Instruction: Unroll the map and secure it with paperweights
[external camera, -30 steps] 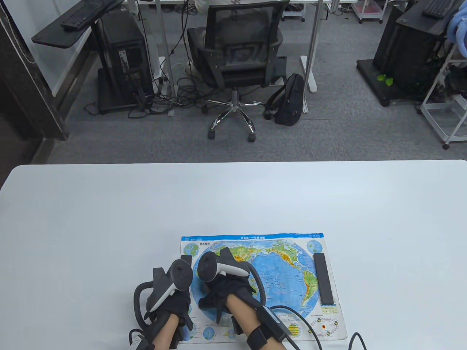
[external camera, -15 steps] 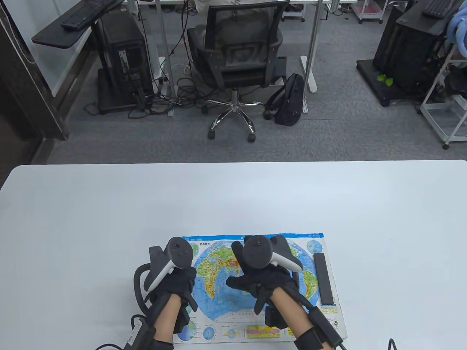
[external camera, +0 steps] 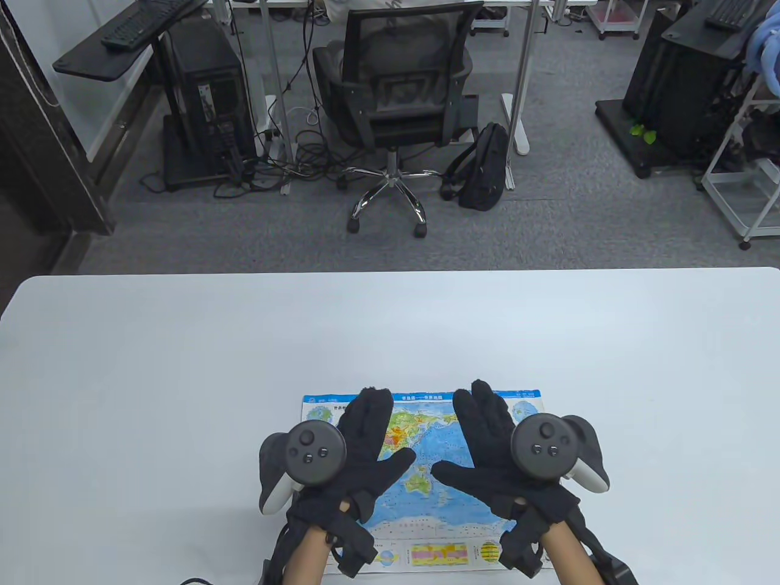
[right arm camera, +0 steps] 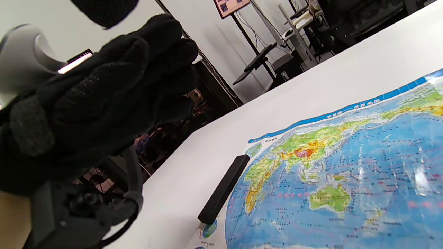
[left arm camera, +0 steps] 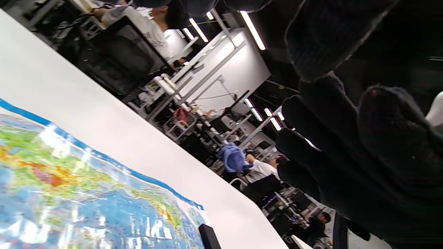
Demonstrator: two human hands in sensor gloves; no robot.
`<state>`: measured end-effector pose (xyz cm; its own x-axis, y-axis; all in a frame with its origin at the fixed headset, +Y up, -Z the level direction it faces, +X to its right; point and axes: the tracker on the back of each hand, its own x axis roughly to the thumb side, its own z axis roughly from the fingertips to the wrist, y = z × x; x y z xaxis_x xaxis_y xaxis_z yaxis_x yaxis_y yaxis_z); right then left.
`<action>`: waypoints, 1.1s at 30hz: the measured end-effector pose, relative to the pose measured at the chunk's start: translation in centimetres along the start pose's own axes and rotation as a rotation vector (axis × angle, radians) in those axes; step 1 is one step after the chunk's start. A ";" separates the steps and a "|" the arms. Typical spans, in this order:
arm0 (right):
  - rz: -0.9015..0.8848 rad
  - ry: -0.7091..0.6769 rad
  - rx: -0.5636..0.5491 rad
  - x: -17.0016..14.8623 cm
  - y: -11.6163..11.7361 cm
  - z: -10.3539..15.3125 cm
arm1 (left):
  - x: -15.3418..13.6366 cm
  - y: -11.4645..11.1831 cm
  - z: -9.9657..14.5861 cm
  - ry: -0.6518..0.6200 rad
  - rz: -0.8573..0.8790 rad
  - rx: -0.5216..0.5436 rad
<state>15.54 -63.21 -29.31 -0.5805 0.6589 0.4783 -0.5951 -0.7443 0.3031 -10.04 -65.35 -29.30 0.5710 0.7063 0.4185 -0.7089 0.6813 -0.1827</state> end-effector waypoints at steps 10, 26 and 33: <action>-0.073 0.024 -0.055 -5.1 2.9 1.6 | -2.8 -3.7 0.8 -0.049 0.075 0.038; -0.082 0.131 0.024 -9.1 5.8 2.5 | -7.1 -5.9 1.6 0.076 0.062 -0.043; -0.071 0.129 0.031 -9.1 5.9 2.3 | -6.9 -6.0 1.6 0.064 0.049 -0.047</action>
<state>18.58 -73.85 -29.93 -0.6054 0.7170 0.3456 -0.6210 -0.6971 0.3584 -10.39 -74.58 -29.69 0.5625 0.7487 0.3508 -0.7173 0.6529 -0.2434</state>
